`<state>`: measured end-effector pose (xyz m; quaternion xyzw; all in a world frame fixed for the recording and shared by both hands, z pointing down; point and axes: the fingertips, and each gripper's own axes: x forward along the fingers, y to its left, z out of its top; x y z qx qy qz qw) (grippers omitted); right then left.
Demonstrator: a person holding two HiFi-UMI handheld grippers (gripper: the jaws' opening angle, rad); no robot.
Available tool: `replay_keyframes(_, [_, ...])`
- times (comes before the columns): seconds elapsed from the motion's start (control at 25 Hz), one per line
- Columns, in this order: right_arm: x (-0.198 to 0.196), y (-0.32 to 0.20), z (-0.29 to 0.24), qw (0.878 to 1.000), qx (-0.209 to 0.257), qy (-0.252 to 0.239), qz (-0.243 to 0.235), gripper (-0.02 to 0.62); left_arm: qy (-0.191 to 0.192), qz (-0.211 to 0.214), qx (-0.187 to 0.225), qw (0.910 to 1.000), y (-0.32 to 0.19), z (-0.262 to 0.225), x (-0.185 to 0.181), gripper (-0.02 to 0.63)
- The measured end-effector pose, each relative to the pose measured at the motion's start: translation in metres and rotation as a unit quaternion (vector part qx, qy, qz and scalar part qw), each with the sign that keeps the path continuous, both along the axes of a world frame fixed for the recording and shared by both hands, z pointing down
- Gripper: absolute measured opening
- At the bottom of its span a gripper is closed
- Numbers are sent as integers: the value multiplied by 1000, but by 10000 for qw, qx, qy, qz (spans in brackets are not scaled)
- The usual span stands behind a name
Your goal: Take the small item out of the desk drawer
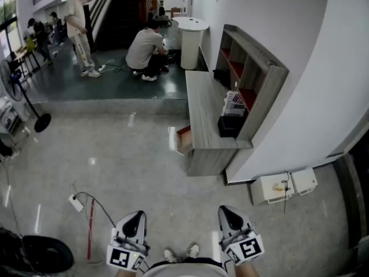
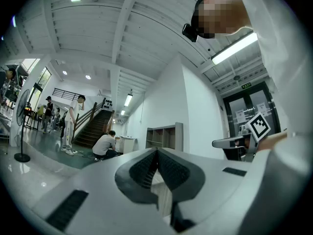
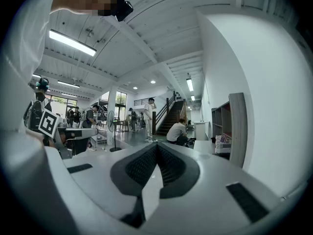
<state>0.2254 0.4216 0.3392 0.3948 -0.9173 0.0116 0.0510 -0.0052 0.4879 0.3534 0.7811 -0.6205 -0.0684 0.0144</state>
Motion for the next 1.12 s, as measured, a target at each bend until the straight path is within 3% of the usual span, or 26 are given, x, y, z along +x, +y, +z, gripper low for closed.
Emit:
replay_keyframes(0.36, [-31,1,3,9990,-184,-289,-279,21,80,10,-11,10000,6,11,-23,17])
replay_keyframes(0.72, [-60,-21,13,9994,-155,-111,-304,21,241,5,-148,9996,-14,29,-43,17])
replay_keyframes(0.92, [-75,-68,24,9989,-185,-198,-383,21,205,50,-334,9992,-55,47,-48,17])
replay_keyframes(1.12, [-92,-159,40,9982,-292,-291,-445,21,55,42,-492,9988,-141,57,-61,17])
